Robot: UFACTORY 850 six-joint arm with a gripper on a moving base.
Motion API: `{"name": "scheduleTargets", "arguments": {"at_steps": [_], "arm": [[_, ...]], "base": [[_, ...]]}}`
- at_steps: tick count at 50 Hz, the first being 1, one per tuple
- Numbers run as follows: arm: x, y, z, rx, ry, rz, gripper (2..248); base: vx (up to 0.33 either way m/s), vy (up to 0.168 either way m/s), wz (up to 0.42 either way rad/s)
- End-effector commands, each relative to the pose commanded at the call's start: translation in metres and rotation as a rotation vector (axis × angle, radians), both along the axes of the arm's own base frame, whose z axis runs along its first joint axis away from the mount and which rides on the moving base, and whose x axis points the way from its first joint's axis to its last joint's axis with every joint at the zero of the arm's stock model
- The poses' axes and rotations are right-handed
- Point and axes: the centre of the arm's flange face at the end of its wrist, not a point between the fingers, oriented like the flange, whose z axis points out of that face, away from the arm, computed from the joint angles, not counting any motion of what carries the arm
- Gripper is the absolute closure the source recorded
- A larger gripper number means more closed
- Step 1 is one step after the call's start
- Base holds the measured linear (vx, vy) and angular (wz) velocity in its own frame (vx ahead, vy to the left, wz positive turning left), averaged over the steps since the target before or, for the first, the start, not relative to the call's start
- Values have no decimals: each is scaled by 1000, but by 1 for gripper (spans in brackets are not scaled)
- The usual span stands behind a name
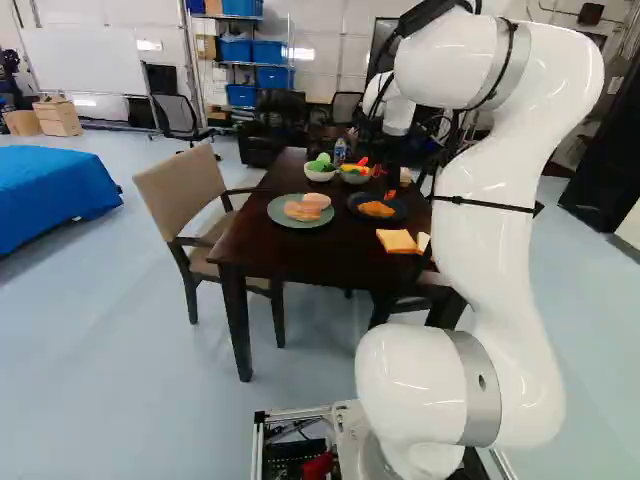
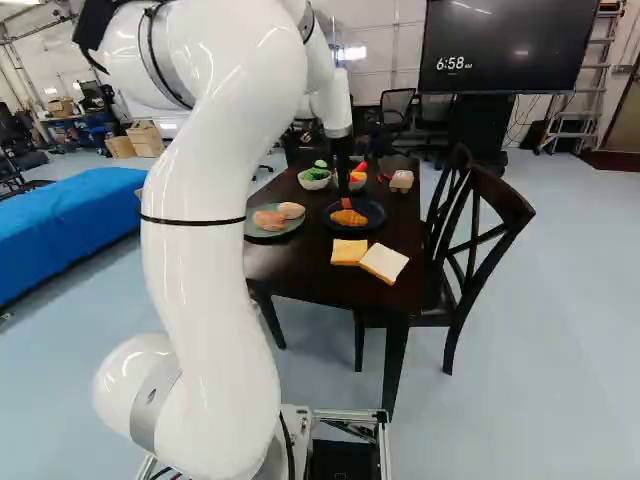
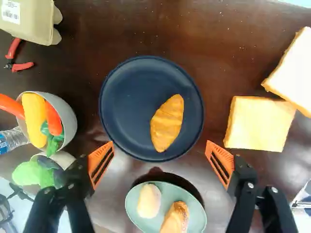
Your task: Move the croissant to the empty plate
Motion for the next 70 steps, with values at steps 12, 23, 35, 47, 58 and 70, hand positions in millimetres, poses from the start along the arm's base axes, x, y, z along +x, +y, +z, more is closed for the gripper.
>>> {"name": "scheduleTargets", "arguments": {"at_steps": [12,23,35,47,58,70], "arm": [[-11,2,17,6,32,-3,3],[-21,5,33,10,56,-5,3],[-31,7,50,12,66,-7,3],[-39,9,68,9,56,-8,3],[-39,9,68,9,56,-8,3],[-40,10,67,7,52,-1,3]], "base": [[0,0,0],[0,0,0],[0,0,0],[0,0,0],[0,0,0],[0,0,0]]}}
